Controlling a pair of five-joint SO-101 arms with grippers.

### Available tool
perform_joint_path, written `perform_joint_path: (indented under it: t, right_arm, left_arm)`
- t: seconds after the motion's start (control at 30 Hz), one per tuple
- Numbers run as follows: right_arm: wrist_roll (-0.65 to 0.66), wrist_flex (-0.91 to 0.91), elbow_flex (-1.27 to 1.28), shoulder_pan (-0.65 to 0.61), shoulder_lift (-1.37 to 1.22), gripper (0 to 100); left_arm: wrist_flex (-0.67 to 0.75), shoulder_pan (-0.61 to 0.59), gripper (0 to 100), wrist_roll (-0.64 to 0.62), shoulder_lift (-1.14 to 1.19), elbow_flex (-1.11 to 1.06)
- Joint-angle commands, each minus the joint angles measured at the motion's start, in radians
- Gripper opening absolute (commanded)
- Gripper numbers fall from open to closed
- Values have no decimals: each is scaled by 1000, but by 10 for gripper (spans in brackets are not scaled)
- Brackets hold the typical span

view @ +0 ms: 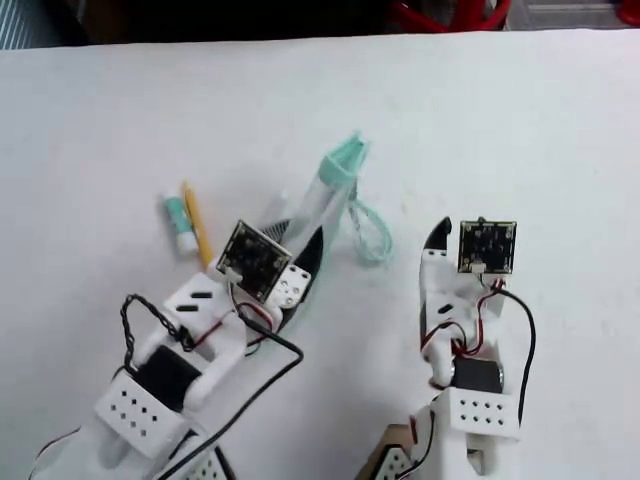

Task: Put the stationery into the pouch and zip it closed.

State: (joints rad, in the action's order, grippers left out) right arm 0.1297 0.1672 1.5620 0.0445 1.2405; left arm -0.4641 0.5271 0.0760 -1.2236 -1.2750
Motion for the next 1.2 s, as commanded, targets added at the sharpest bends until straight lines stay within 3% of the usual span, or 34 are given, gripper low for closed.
perform_joint_path:
  t: [0.0, 0.2, 0.3, 0.4, 0.57, 0.7, 0.83, 1.17]
  right_arm:
    - [9, -21, -6, -2, 21, 156]
    - [6, 35, -78, -4, 21, 156]
    - [6, 200, -218, -4, 21, 156]
    - [18, 387, -420, 4, 18, 156]
    - [433, 700, -813, -96, 10, 159]
    - [684, 964, -1051, -223, 8, 236]
    - [786, 1138, -1177, -302, 8, 277]
    - [1002, 1311, -1241, -371, -110, 265]
  left_arm:
    - [-2, 12, 23, -3, 7, 52]
    - [-3, 12, 23, -5, 7, 183]
    - [-26, 12, 23, -5, 7, 229]
    - [-135, 13, 23, -2, 7, 282]
    - [-221, 13, 23, 167, 7, 287]
    - [-238, 15, 23, 180, 7, 247]
    - [-219, 50, 23, 180, 7, 206]
    - [-219, 174, 23, 181, 5, 138]
